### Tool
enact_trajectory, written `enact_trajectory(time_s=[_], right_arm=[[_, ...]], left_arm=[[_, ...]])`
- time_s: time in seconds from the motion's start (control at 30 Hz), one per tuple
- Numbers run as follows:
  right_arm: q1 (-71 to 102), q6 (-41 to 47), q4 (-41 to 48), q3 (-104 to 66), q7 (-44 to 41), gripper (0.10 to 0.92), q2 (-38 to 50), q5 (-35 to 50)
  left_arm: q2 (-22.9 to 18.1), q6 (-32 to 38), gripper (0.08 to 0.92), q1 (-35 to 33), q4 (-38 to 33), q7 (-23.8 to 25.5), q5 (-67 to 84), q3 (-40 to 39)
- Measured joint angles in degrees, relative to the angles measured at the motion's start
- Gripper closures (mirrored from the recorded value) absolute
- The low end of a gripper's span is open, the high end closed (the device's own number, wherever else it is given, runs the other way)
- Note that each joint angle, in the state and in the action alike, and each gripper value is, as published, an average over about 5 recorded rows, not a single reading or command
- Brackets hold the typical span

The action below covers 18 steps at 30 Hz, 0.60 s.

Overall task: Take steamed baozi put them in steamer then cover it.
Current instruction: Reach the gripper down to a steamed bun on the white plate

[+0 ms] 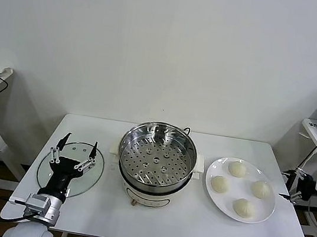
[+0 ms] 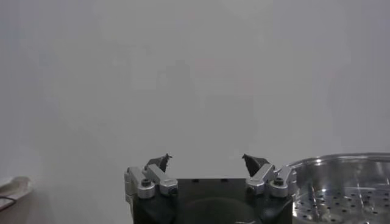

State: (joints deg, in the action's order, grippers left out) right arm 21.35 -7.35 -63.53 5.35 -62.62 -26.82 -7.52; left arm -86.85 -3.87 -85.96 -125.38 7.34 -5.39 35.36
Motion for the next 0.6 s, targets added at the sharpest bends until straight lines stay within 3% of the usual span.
enact_trajectory(time_s=[0.27, 0.6], right_arm=[[-17.5, 0.8, 9.4, 12.9, -6.4, 0.203, -5.6, -1.8], [-23.7, 1.0, 19.3, 19.1, -9.8, 0.203, -13.6, -4.8]], left_arm=[[0.0, -0.2, 0.177, 0.2, -0.1, 0.0, 0.0, 0.2], [-0.1, -0.2, 0.177, 0.6, 0.5, 0.0, 0.0, 0.3]])
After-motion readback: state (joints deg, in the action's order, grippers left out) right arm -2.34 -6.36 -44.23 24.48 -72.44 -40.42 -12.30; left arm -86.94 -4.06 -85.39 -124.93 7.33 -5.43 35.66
